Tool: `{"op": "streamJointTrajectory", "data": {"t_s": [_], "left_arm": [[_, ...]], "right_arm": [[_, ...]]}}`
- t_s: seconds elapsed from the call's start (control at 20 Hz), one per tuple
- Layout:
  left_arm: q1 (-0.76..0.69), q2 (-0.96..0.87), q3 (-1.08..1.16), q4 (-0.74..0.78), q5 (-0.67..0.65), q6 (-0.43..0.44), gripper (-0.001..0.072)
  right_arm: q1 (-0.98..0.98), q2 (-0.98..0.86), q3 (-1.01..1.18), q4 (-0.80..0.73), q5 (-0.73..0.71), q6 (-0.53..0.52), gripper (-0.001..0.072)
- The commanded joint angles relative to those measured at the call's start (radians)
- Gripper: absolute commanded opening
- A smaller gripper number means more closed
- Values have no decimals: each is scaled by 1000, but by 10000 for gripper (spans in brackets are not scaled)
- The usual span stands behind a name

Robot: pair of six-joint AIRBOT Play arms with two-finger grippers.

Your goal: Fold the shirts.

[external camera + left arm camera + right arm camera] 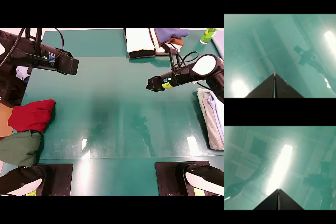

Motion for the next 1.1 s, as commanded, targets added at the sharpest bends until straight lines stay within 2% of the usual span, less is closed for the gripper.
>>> {"op": "streamJointTrajectory", "data": {"t_s": [0.0, 0.55, 0.7, 0.75, 0.85, 0.9, 0.95, 1.0, 1.05], "left_arm": [[0, 0, 0, 0, 0, 0, 30], [0, 0, 0, -2, 9, -3, 29], [0, 0, 0, 0, 135, 5, 30], [3, 0, 0, 29, 138, 48, 29], [21, 0, -1, 211, 71, 21, 31], [47, 0, -10, 299, 31, -13, 165], [87, 0, -28, 349, 11, -52, 477], [143, 0, -56, 370, -2, -84, 611], [209, 0, -102, 369, -3, -87, 611]], "right_arm": [[2, -1, 0, 0, -7, 0, 18], [2, -1, 0, 8, -10, 0, 19], [2, -1, 0, 8, -12, 0, 19], [2, -1, 0, 8, -16, 0, 19], [2, -1, 0, 8, -18, 0, 19], [2, -1, 0, 8, -19, 0, 19], [2, -1, 0, 8, -21, 0, 19], [2, -1, 0, 8, -23, 0, 19], [2, -1, 0, 8, -23, 0, 19]]}}
